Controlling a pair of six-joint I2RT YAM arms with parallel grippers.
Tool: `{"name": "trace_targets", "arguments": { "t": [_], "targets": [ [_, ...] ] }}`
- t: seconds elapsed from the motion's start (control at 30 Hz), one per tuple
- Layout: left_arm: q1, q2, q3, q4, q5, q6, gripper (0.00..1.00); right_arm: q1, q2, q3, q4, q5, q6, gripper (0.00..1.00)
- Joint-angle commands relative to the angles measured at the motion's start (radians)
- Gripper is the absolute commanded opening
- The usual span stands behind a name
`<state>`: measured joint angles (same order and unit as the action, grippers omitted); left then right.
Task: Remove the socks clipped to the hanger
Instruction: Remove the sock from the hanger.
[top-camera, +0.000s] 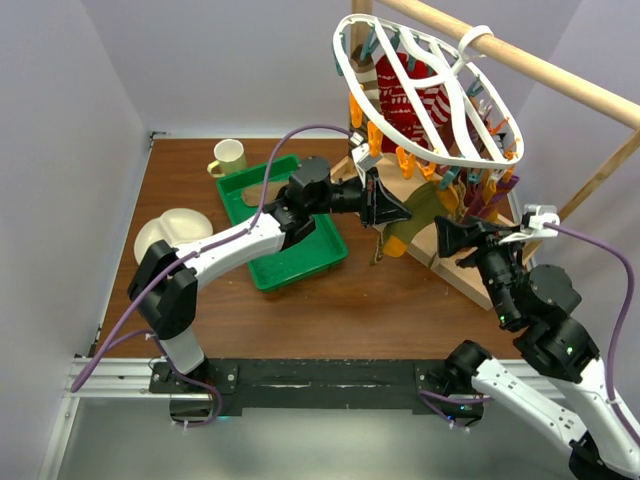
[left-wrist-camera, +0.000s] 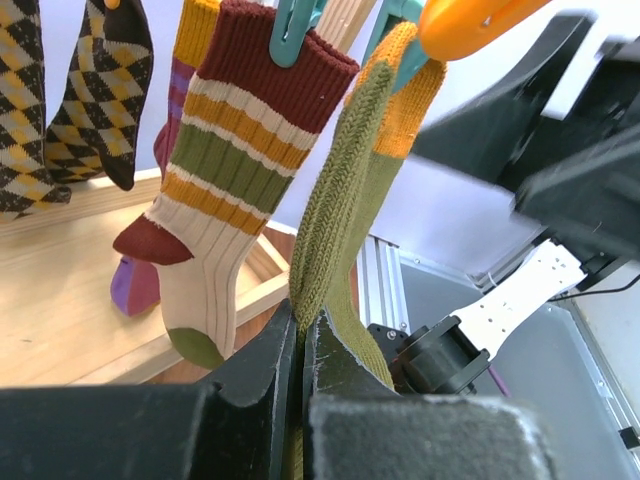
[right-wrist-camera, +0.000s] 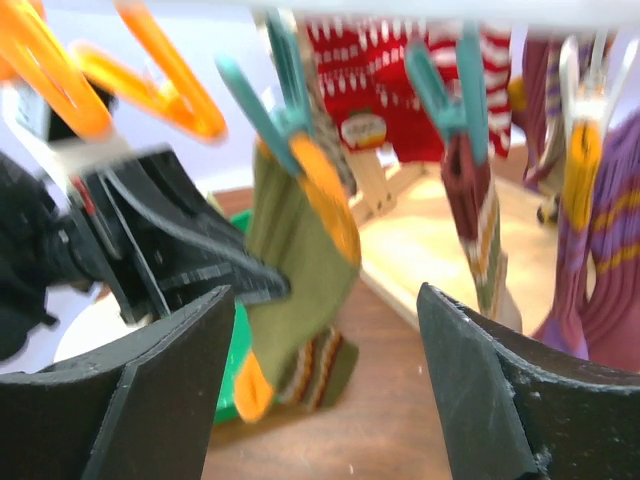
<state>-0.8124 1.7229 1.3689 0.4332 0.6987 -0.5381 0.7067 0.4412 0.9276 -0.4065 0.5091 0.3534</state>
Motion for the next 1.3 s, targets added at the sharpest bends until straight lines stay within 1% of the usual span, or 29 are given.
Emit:
{"name": "trace_targets", "arguments": {
  "t": [0.0, 0.23, 0.33, 0.53, 0.73, 0.97, 1.1, 1.17, 1.23, 1.27],
  "targets": [
    [0.001, -0.029, 0.042, -0.024, -0.007, 0.021, 0.00, 0.000, 0.076, 0.069, 0.115, 0.029, -0.076, 0.70],
    [0.001, -0.032, 0.044, -0.016, 0.002, 0.009, 0.00, -0.001, 0.198, 0.134, 0.236, 0.019, -0.174, 0.70],
    [0.001, -0.039, 0.044, -0.016, 0.004, 0.009, 0.00, -0.001, 0.243, 0.168, 0.245, -0.003, -0.195, 0.70],
    [0.001, -0.052, 0.039, -0.022, 0.005, 0.009, 0.00, -0.003, 0.275, 0.214, 0.229, -0.003, -0.225, 0.72],
    [0.007, -0.069, 0.027, -0.033, 0.007, -0.002, 0.00, -0.001, 0.269, 0.218, 0.186, -0.023, -0.232, 0.72],
    [0.027, -0.068, 0.030, -0.033, 0.042, -0.029, 0.00, -0.010, 0.281, 0.238, 0.144, -0.089, -0.249, 0.74],
    [0.056, -0.065, 0.025, -0.033, 0.053, -0.052, 0.00, -0.024, 0.295, 0.244, 0.130, -0.130, -0.251, 0.74],
    [0.068, -0.065, 0.022, -0.025, 0.062, -0.062, 0.00, -0.042, 0.301, 0.247, 0.130, -0.147, -0.246, 0.74],
    [0.081, -0.069, 0.018, -0.016, 0.071, -0.071, 0.00, -0.062, 0.313, 0.251, 0.132, -0.199, -0.240, 0.74],
    [0.084, -0.071, 0.016, -0.017, 0.071, -0.071, 0.00, -0.096, 0.321, 0.258, 0.133, -0.231, -0.228, 0.74]
  ]
}}
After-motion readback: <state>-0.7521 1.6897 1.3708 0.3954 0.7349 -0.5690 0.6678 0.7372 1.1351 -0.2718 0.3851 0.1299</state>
